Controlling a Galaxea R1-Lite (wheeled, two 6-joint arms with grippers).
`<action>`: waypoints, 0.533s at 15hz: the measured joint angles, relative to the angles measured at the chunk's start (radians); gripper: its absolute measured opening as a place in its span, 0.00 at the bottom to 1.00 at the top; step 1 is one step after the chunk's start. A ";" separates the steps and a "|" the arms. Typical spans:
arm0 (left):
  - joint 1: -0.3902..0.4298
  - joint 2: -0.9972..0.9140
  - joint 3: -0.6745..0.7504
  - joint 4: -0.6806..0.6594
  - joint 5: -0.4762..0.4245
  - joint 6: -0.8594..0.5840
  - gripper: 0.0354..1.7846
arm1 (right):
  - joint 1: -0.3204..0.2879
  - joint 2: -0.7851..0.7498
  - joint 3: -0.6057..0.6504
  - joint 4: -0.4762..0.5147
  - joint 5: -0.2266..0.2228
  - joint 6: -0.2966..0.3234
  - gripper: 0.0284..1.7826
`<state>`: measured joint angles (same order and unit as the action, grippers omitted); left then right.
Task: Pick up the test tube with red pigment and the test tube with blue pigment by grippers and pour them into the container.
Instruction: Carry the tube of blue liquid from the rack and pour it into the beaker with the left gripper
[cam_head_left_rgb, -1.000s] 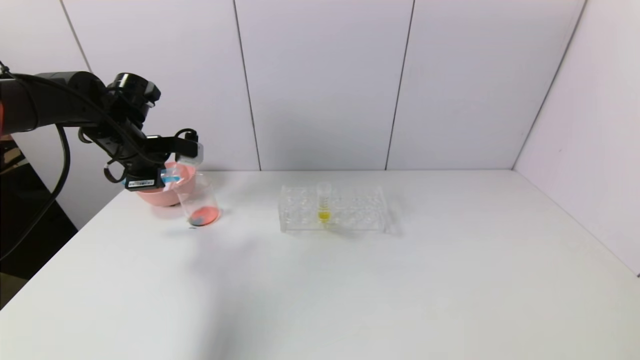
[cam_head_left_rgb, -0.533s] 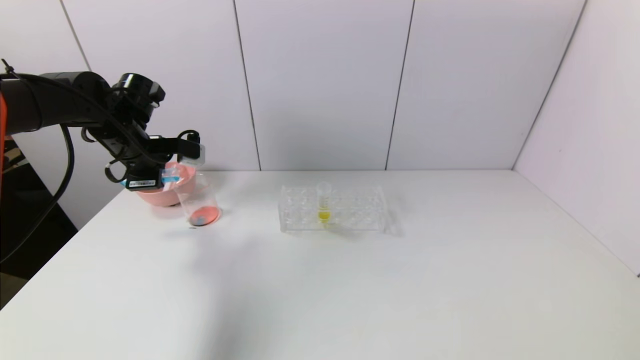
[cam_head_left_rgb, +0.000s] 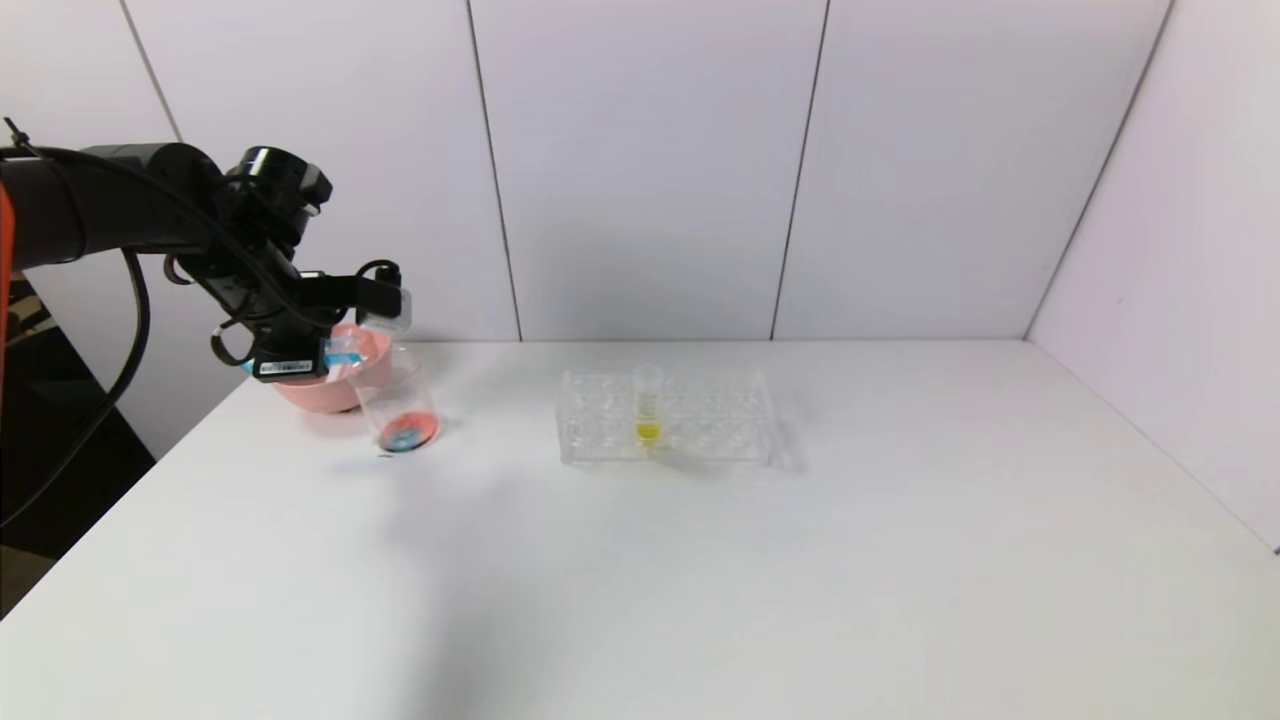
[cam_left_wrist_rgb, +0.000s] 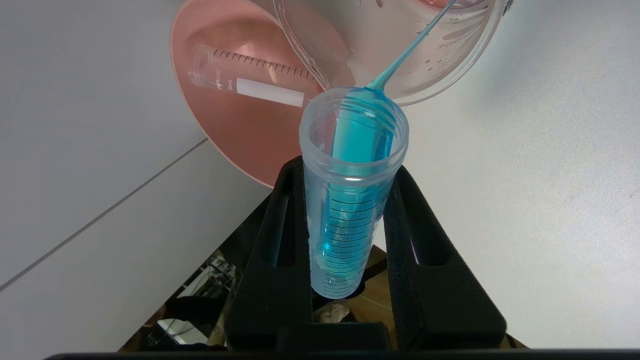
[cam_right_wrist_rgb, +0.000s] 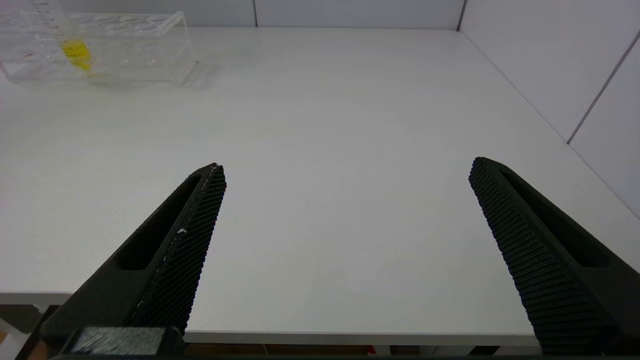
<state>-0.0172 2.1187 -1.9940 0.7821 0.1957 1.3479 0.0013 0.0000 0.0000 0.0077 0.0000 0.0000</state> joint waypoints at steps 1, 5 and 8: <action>-0.001 0.000 0.000 0.000 0.009 -0.001 0.23 | 0.000 0.000 0.000 0.000 0.000 0.000 1.00; -0.011 0.000 0.000 -0.002 0.035 -0.007 0.23 | 0.000 0.000 0.000 0.000 0.000 0.000 1.00; -0.015 0.001 0.000 -0.002 0.049 -0.007 0.23 | 0.000 0.000 0.000 0.000 0.000 0.000 1.00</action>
<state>-0.0321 2.1196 -1.9940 0.7798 0.2443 1.3411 0.0013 0.0000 0.0000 0.0077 0.0000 0.0000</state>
